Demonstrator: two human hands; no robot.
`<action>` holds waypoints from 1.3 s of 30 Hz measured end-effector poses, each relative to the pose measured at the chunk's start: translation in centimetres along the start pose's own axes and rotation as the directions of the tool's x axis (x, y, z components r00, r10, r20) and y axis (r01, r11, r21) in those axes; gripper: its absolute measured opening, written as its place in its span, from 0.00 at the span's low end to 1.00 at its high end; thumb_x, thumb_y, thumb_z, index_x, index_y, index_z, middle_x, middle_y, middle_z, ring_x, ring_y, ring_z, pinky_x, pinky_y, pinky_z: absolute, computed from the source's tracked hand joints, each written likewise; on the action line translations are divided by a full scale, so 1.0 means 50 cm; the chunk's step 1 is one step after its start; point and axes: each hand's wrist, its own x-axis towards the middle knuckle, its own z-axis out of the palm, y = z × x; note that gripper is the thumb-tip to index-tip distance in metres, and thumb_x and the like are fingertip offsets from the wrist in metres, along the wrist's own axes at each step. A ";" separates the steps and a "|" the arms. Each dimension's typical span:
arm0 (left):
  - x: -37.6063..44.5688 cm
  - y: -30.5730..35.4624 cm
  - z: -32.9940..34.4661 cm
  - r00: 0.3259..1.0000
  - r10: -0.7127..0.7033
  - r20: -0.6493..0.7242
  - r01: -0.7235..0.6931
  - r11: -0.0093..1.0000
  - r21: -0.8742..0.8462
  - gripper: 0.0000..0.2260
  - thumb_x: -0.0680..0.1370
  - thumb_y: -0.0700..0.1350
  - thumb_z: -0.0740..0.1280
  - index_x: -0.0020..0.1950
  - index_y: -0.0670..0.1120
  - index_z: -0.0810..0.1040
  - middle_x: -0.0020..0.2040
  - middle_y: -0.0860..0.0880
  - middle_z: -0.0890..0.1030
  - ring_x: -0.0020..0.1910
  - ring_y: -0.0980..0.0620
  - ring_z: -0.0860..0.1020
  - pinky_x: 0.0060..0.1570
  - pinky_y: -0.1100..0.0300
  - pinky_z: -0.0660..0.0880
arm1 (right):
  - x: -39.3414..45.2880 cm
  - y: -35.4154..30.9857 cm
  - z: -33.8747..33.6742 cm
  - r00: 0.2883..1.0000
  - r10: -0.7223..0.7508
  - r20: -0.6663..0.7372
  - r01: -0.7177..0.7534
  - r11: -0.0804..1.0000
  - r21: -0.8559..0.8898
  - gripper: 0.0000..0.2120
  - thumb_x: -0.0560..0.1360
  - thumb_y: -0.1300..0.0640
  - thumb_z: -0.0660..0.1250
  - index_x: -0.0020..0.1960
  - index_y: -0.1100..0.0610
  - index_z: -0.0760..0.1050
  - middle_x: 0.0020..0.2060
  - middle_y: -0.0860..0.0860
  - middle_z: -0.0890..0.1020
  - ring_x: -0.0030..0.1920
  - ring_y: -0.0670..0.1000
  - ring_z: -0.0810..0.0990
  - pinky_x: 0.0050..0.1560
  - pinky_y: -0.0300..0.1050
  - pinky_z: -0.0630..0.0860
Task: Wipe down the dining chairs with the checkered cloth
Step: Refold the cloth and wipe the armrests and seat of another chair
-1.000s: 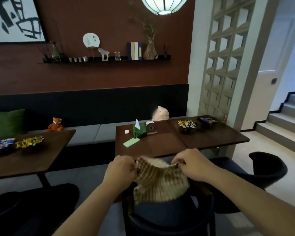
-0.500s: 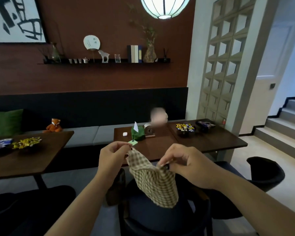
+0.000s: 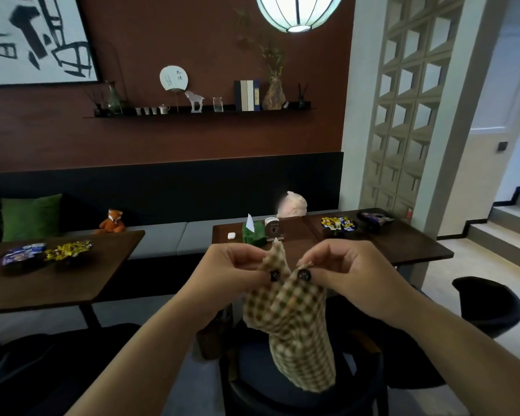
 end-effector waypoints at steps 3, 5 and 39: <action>-0.008 0.002 0.009 0.999 0.013 0.037 -0.014 1.000 0.026 0.08 0.74 0.34 0.71 0.50 0.43 0.85 0.46 0.46 0.86 0.48 0.50 0.85 0.45 0.63 0.79 | -0.002 -0.005 0.005 0.998 -0.042 -0.041 0.043 0.999 0.011 0.06 0.69 0.58 0.72 0.45 0.54 0.83 0.43 0.48 0.85 0.46 0.45 0.83 0.46 0.33 0.77; -0.011 0.001 0.013 0.998 0.023 0.065 -0.026 0.998 0.051 0.09 0.77 0.33 0.68 0.50 0.44 0.85 0.46 0.46 0.86 0.48 0.51 0.84 0.46 0.64 0.79 | -0.001 -0.007 0.006 0.997 -0.036 -0.067 0.038 0.999 0.036 0.08 0.69 0.60 0.72 0.48 0.55 0.82 0.44 0.49 0.85 0.46 0.46 0.84 0.47 0.34 0.77; 0.076 -0.054 0.011 0.963 0.236 -0.127 -0.164 0.895 0.415 0.10 0.69 0.48 0.77 0.38 0.45 0.78 0.36 0.48 0.81 0.36 0.49 0.80 0.37 0.47 0.80 | 0.032 0.083 -0.007 0.908 0.164 -0.386 -0.173 0.985 0.010 0.04 0.71 0.63 0.72 0.41 0.56 0.79 0.36 0.51 0.84 0.38 0.48 0.82 0.41 0.42 0.79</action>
